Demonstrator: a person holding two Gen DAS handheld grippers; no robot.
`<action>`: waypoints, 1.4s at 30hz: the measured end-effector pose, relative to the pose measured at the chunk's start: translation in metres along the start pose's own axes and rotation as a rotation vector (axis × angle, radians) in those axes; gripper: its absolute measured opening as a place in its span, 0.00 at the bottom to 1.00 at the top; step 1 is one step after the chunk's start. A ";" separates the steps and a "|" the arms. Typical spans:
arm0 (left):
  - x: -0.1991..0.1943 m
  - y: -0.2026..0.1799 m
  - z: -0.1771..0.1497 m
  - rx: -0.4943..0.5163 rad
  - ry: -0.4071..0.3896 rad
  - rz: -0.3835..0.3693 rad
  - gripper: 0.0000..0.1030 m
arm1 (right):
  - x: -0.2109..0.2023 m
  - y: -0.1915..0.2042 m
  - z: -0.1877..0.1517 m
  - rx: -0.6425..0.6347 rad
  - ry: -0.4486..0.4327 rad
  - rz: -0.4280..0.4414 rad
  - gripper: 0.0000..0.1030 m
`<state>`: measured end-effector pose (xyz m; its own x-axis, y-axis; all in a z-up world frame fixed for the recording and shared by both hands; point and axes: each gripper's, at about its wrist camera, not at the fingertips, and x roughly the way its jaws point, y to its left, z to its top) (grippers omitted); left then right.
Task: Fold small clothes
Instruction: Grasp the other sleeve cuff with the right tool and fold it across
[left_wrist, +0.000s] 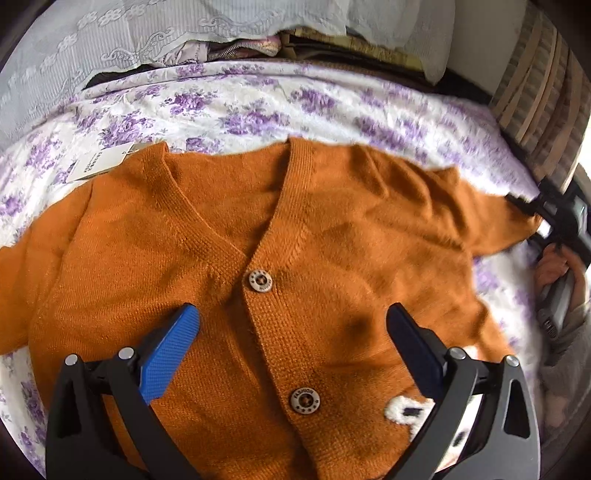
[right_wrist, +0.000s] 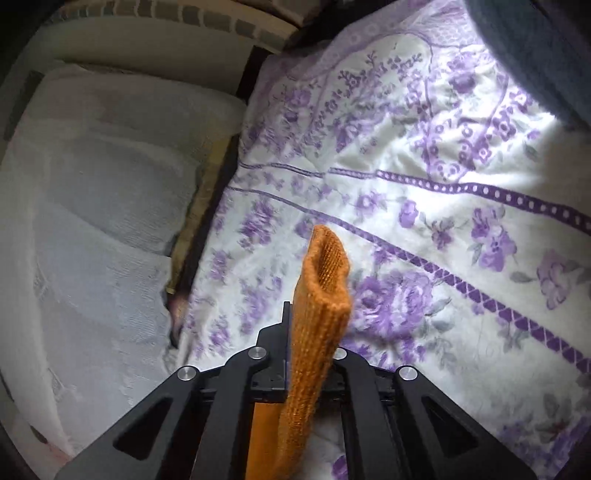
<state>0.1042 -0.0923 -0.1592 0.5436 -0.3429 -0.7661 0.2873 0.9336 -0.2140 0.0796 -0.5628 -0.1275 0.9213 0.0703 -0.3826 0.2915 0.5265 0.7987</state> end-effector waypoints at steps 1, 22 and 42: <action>-0.004 0.008 0.003 -0.043 -0.013 -0.028 0.96 | -0.001 0.007 -0.001 -0.020 0.006 0.022 0.04; 0.013 0.086 0.060 -0.224 0.006 -0.058 0.96 | 0.038 0.236 -0.176 -0.532 0.365 0.294 0.05; -0.054 0.177 0.064 -0.398 -0.181 0.174 0.96 | 0.101 0.259 -0.366 -0.913 0.690 0.094 0.63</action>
<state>0.1757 0.0845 -0.1167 0.6960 -0.1569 -0.7007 -0.1264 0.9338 -0.3347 0.1540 -0.1096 -0.1293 0.5101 0.4426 -0.7375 -0.3260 0.8930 0.3104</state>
